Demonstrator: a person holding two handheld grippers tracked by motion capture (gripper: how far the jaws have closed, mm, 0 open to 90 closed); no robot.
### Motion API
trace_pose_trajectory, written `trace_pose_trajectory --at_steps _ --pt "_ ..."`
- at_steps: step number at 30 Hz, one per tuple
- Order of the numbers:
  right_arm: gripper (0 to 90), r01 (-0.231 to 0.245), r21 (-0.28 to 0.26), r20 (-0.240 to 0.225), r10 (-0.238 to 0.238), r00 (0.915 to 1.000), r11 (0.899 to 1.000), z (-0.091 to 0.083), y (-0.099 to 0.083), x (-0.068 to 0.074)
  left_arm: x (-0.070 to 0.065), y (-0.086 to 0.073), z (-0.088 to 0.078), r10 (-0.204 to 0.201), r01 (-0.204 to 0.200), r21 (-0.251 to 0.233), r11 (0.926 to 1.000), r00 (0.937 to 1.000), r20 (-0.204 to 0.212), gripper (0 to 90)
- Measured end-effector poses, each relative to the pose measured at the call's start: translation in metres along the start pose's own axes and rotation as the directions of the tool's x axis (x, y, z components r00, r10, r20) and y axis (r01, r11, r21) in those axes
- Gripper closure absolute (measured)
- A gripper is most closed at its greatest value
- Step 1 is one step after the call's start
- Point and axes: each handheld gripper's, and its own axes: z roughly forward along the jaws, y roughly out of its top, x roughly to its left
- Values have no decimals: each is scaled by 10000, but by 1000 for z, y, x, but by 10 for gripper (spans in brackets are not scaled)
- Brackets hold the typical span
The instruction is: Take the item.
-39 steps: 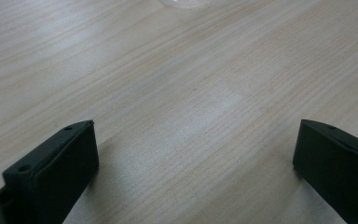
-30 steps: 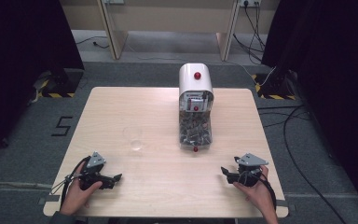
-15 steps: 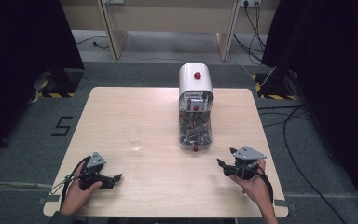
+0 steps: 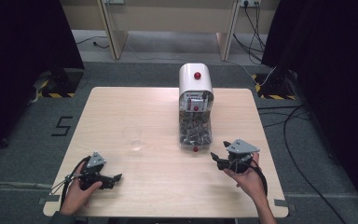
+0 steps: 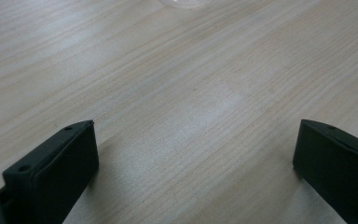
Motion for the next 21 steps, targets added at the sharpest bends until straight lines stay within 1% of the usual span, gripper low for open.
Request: trace_pose_trajectory --at_steps 3,10,11,14,15,16,17,21 --pt "338 50 -127 -48 -51 10000 9999 2 5 1 0 0 0 4 -4 1 10000 10000 0 0" --pt "338 159 -102 -123 -161 9998 9998 8 15 4 0 0 0 7 -7 2 10000 10000 0 0" --pt "338 296 -120 -201 -298 9994 9995 11 18 5 0 0 0 5 -5 0 10000 10000 0 0" --pt "338 273 -145 -240 -277 9993 9995 15 22 8 0 0 0 7 -7 -3 10000 10000 2 0" --pt "338 373 -216 -292 -379 9989 9991 17 28 9 0 0 0 3 -3 -2 10000 10000 1 0" --pt "338 373 -216 -292 -379 9989 9991 17 28 9 0 0 0 3 -3 -2 10000 10000 1 0" --pt "343 452 -314 -336 -462 9984 9985 20 33 12 0 0 0 -13 13 -29 10000 10000 2 0" --pt "342 519 -251 -351 -528 9980 9983 26 39 16 1 1 1 20 -20 3 10000 10000 -14 0"
